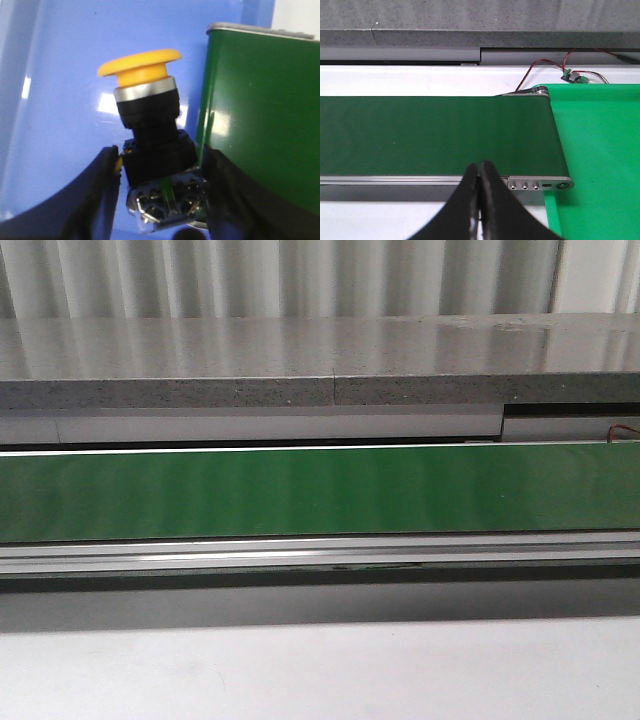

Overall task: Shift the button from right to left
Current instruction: 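Lift the button with the left gripper and carry it over the blue tray, then lower the button into the blue tray and open the left gripper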

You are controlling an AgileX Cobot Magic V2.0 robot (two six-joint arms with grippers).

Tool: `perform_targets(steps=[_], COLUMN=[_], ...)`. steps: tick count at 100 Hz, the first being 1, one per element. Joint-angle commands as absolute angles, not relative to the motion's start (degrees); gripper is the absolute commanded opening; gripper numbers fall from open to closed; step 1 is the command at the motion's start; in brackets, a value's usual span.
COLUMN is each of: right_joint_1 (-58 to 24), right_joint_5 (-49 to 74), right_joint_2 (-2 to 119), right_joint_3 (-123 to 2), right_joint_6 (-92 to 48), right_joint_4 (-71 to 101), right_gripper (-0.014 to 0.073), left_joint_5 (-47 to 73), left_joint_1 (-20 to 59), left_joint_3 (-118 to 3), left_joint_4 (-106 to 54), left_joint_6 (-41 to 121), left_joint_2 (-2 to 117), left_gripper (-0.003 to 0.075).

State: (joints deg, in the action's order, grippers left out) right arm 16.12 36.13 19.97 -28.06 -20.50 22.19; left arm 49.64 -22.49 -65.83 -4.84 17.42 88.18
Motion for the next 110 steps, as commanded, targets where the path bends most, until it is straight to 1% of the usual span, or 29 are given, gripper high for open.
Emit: perform_targets(steps=[1,13,34,55,100,110], right_joint_1=[16.1,16.1,16.1,16.1,16.1,16.1], right_joint_5=[32.4,32.4,32.4,32.4,32.4,32.4], right_joint_2=[20.2,20.2,20.2,20.2,20.2,20.2], right_joint_3=[-29.6,-29.6,-29.6,-29.6,-29.6,-29.6], right_joint_6=[-21.0,-21.0,-21.0,-21.0,-21.0,-21.0], right_joint_4=[23.7,23.7,23.7,23.7,23.7,23.7], right_gripper=[-0.0067,-0.0067,-0.0067,-0.0067,-0.0067,-0.0067], left_joint_5=[45.8,43.8,42.3,39.5,39.2,39.2], left_joint_1=[-23.1,-24.0,-24.3,-24.3,-24.3,-24.3], left_joint_3=[-67.8,-68.6,-70.2,-70.3,-70.3,-70.3], left_joint_4=[-5.8,-5.3,-5.0,-5.0,-7.4,-7.6], left_joint_6=[18.2,18.2,20.5,26.0,31.2,32.8], left_joint_2=[89.5,94.2,98.8,100.8,103.9,104.0], left_gripper=[-0.0020,-0.0020,-0.0020,-0.0020,-0.0018,-0.0006])
